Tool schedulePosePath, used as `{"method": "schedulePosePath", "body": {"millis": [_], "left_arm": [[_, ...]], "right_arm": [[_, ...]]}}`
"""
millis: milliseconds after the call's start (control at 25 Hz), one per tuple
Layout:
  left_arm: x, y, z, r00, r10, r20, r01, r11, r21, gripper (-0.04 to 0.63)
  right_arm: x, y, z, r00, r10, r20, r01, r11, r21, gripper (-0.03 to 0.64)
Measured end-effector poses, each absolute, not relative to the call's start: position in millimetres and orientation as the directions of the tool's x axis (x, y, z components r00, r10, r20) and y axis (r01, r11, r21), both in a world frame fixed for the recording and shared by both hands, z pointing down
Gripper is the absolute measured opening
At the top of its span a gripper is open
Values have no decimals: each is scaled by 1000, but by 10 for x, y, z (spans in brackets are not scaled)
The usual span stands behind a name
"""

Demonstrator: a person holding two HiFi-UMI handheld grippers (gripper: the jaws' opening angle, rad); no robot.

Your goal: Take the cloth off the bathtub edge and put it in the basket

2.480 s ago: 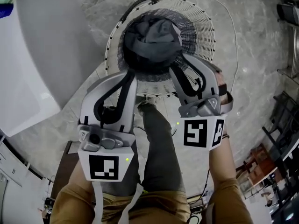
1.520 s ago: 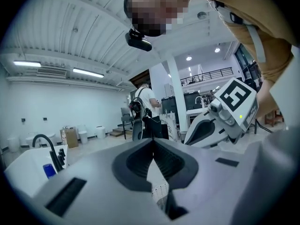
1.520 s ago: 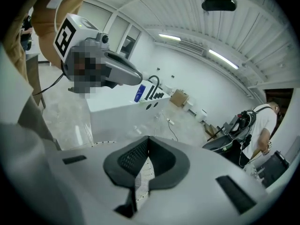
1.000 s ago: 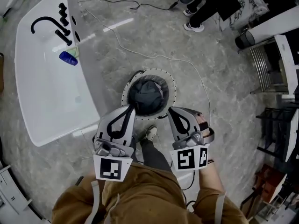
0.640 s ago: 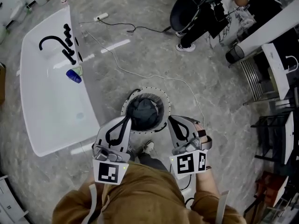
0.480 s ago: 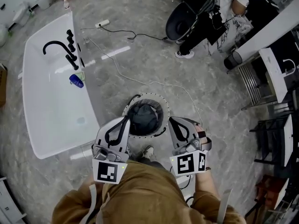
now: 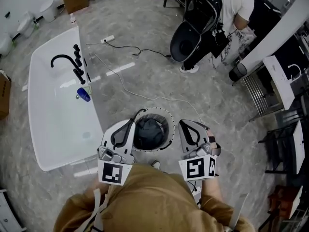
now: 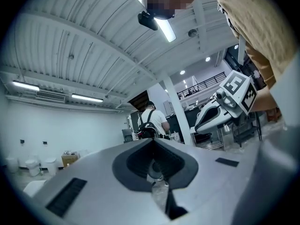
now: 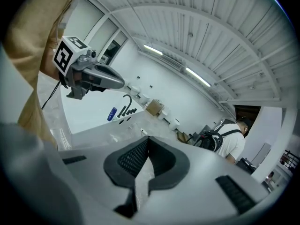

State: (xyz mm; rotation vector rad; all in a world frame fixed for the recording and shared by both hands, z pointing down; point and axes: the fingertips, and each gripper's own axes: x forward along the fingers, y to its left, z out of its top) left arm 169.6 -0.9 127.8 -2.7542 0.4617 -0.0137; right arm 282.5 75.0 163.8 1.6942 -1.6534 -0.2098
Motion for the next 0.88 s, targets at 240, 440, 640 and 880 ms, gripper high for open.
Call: {"method": "schedulePosePath", "body": {"millis": [240,440,640,880], "left_arm": [[1750,-20,1254,954,-298,-40,-292,-889,-353,8],[1799,-28,1260,958,-287,-23,-277,-893,-355,8],[1852,-15,1250,959,-281,-21,-270,-896,-353,8],[1888,5,1306,957,-291,-7,-276,-899,-340,8]], "right_arm": [[2831,775,1503,156,-937,313,-820,54,569,6],[2925,810,1420,185,-944,275,-845,-10,535,5],[3006,840,1441,204,-938,281,-845,-24,534,5],[3066,901,1512,204,-935,291,-851,-23,525,5]]}}
